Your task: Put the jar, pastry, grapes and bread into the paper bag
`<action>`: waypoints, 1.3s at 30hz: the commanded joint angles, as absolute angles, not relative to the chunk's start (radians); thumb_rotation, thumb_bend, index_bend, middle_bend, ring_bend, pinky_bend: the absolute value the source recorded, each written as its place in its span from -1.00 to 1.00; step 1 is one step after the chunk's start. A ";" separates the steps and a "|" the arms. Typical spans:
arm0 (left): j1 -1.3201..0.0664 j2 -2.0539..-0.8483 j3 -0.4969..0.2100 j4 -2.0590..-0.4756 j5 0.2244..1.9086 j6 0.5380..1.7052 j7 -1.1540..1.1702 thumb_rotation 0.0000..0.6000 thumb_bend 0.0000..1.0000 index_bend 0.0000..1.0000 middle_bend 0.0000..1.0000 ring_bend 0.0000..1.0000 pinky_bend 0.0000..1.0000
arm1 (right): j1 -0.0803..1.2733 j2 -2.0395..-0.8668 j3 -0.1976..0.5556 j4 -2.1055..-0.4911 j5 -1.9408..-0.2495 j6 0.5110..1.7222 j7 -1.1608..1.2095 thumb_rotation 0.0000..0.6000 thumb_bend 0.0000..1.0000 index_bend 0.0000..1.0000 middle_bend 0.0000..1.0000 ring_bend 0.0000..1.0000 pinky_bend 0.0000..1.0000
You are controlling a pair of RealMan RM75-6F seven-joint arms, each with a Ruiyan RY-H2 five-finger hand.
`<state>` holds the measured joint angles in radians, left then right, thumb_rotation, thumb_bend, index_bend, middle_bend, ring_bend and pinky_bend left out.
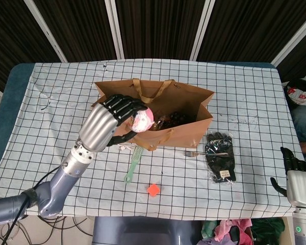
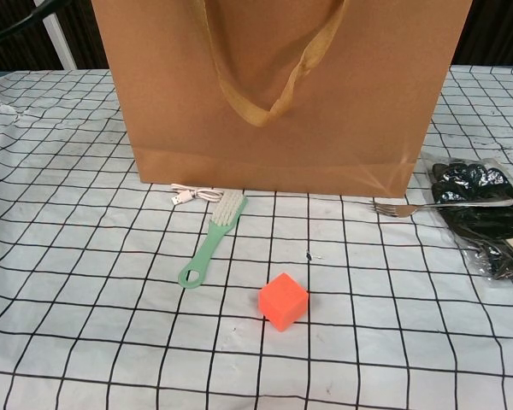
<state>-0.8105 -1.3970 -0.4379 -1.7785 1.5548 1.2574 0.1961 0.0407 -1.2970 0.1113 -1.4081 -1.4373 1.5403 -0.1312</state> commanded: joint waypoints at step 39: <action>-0.301 -0.927 -0.039 -1.974 1.551 1.526 0.304 1.00 -0.91 -0.69 -0.73 -0.92 -0.72 | 0.045 -1.273 0.093 -1.417 -1.466 1.531 -0.131 1.00 -0.63 -0.94 -0.82 -0.64 -0.55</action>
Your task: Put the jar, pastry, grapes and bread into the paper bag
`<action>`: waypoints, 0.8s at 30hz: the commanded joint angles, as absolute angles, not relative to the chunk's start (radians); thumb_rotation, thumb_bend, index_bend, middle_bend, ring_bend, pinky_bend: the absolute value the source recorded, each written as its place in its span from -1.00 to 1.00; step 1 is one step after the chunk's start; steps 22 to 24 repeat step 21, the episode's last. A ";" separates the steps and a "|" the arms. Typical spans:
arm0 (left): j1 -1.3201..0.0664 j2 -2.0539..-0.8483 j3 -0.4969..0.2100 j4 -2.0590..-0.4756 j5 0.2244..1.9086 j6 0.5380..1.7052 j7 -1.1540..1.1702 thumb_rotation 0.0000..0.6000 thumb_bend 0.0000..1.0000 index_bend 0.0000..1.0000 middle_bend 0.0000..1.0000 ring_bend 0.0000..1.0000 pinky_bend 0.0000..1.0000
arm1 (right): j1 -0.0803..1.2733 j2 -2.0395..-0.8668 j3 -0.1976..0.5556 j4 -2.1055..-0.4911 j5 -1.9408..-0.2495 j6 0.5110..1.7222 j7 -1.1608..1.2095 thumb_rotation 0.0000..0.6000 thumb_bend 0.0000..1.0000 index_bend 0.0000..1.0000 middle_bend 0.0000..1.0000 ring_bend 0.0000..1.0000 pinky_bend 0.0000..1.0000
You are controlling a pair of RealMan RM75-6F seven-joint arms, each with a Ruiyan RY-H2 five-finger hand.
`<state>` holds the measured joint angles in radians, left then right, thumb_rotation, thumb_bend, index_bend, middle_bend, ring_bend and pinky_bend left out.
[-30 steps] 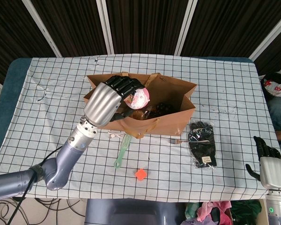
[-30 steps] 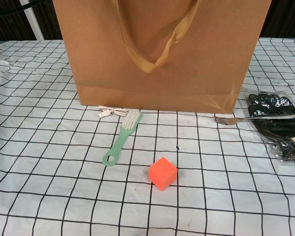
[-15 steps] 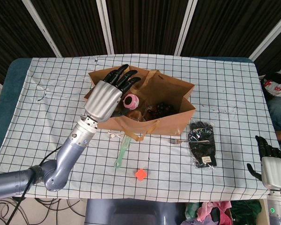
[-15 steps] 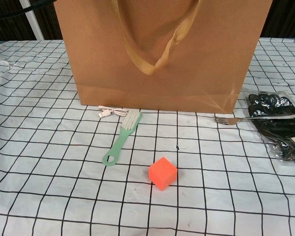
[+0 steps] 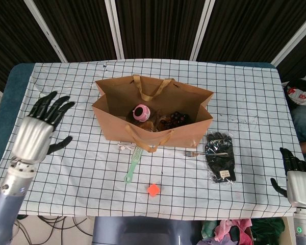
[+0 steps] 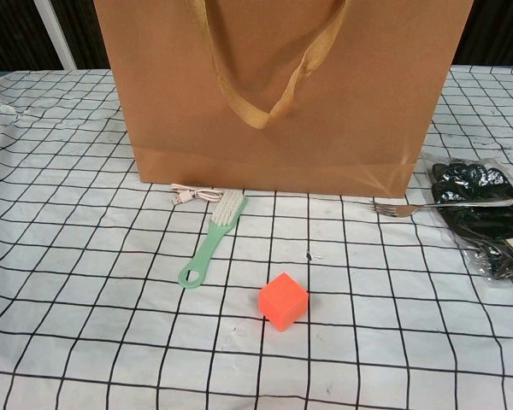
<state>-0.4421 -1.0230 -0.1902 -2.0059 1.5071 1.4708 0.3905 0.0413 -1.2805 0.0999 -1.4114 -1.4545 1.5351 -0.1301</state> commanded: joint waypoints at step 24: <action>-0.151 -0.986 0.060 -1.720 1.551 1.508 -0.005 1.00 -0.92 -0.76 -0.87 -1.00 -0.83 | 0.056 -1.236 0.070 -1.420 -1.551 1.563 -0.076 1.00 -0.68 -0.94 -0.82 -0.64 -0.58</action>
